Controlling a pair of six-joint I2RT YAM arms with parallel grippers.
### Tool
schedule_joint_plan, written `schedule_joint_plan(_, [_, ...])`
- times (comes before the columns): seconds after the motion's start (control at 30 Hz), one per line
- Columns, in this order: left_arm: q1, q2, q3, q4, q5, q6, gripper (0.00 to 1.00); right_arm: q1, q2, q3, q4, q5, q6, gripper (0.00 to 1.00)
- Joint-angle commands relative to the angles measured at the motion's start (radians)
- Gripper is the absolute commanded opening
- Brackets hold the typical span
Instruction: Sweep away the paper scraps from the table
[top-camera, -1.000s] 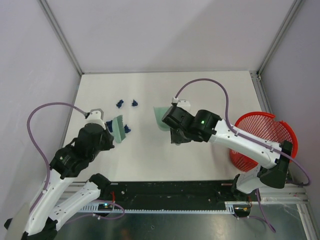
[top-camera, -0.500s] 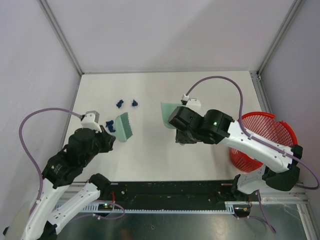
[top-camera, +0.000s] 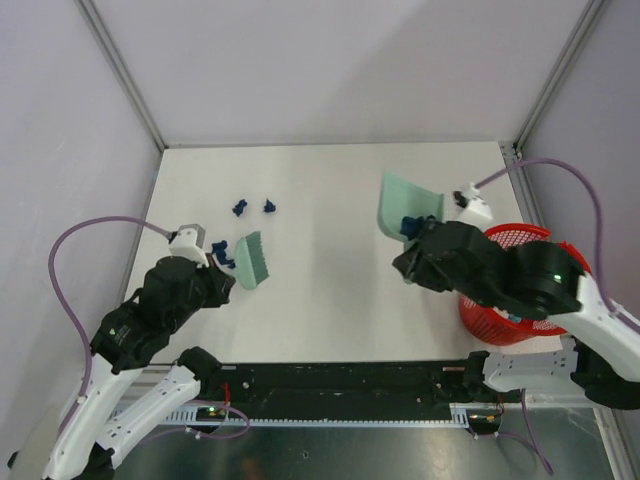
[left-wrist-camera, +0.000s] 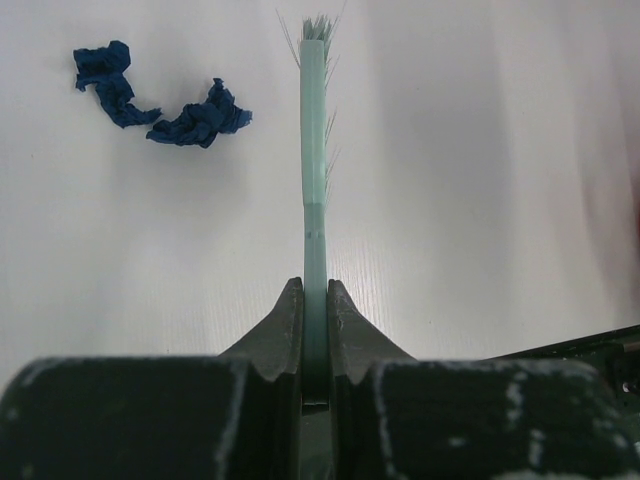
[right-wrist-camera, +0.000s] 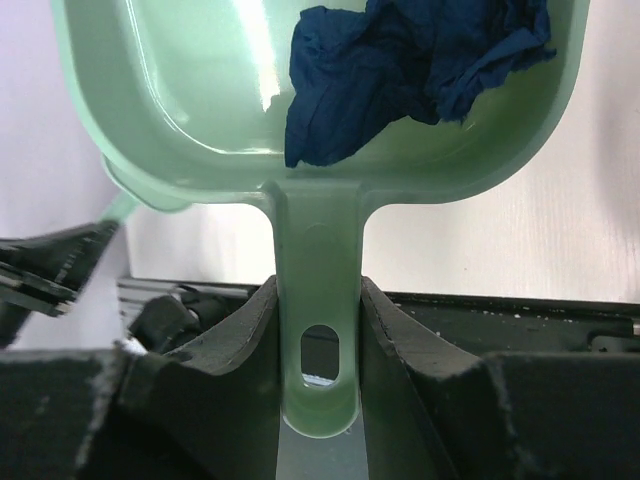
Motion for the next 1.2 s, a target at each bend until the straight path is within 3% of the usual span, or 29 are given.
schedule_joint_plan(0.0, [0.005,0.021,-0.005,0.045,-0.016,-0.007,0.0,-0.023,-0.104,-0.022,-0.088,0.116,0.115,0.0])
schedule_joint_plan(0.53, [0.005,0.023,-0.013,0.053,-0.012,-0.009,0.0,-0.055,-0.536,-0.222,-0.062,0.235,0.308,0.0])
schedule_joint_plan(0.8, [0.005,0.015,-0.016,0.052,-0.015,-0.013,0.0,-0.056,-0.626,-0.257,-0.01,0.25,0.307,0.0])
schedule_joint_plan(1.17, [0.006,0.012,-0.017,0.051,-0.019,-0.013,0.0,-0.06,-0.909,-0.473,0.367,0.256,0.218,0.0])
